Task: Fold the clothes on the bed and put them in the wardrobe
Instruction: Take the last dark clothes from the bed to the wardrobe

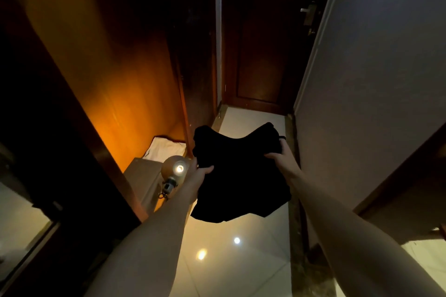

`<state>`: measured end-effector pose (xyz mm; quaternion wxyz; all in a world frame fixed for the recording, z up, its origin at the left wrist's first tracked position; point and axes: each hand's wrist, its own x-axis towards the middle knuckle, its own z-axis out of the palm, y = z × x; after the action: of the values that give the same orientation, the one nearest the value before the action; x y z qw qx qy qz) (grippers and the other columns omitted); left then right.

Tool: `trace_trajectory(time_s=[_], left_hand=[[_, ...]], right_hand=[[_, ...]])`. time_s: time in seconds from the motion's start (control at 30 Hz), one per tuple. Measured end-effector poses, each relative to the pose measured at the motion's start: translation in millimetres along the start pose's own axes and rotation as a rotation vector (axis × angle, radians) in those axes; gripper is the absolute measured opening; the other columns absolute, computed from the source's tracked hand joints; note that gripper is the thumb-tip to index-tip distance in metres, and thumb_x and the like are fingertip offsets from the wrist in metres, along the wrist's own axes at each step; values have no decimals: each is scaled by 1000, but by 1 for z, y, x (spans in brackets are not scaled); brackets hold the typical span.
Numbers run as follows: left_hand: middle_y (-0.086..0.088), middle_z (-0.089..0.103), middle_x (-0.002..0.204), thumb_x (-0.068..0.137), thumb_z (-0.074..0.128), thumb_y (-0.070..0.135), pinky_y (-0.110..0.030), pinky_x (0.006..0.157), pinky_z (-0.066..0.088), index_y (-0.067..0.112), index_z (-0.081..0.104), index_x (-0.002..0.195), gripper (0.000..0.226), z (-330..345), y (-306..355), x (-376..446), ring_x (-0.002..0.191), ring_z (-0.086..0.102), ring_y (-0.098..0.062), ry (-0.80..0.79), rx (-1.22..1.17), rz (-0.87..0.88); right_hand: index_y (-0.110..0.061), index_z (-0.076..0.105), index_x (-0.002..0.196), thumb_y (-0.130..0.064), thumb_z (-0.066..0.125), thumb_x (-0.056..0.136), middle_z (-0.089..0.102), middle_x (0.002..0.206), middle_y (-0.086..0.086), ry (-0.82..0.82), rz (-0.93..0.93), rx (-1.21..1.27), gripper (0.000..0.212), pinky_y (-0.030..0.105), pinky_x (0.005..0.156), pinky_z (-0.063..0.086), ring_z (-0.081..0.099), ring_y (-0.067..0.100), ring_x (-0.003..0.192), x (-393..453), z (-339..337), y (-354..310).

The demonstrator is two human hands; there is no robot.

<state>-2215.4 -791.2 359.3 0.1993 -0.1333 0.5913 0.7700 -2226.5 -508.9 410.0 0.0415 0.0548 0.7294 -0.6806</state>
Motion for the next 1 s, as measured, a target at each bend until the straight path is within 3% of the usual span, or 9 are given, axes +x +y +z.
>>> trace_trajectory(time_s=[0.07,0.27,0.4,0.53,0.73,0.83,1.0], left_hand=[[3,55,120,91,61,9,-37,82,47,38,40,128,52,6,12,18,109,57,-22,16,3,-4],[-1,44,143,88,65,13,-33,83,47,33,31,147,71,14,33,87,116,54,-20,13,40,-17],[0,38,148,90,64,17,-41,102,41,32,26,150,73,22,43,136,127,46,-24,42,41,-27],[-1,41,146,91,61,15,-40,103,40,29,28,150,69,36,59,187,126,47,-23,135,5,36],[1,49,141,91,63,17,-46,108,39,30,36,146,63,44,83,253,122,51,-22,326,-7,110],[2,52,131,95,57,9,-39,102,42,25,37,145,56,52,101,273,116,52,-21,371,-51,146],[2,53,130,94,58,10,-39,100,43,25,38,144,55,37,116,311,115,53,-21,459,-104,135]], right_hand=[[-14,48,119,2,60,85,60,109,9,10,14,-4,39,22,66,51,65,16,91,22,-1,-3],[-12,48,115,2,59,87,58,112,15,2,60,-12,33,29,73,50,63,22,95,93,-19,-2],[-13,47,120,2,58,88,56,114,13,-28,87,-13,37,35,81,50,60,25,101,150,-30,-8],[-12,45,127,2,57,89,56,114,8,-83,91,-22,43,24,69,48,61,19,96,218,-40,-20],[-11,44,127,7,52,86,55,111,11,-212,93,-63,45,33,73,49,59,22,94,319,-41,-45],[-9,45,123,10,48,85,55,107,12,-269,62,-99,43,32,68,47,59,20,87,365,-34,-58],[-14,45,121,11,46,86,56,99,9,-350,75,-146,43,28,57,48,60,17,73,432,-5,-65]])
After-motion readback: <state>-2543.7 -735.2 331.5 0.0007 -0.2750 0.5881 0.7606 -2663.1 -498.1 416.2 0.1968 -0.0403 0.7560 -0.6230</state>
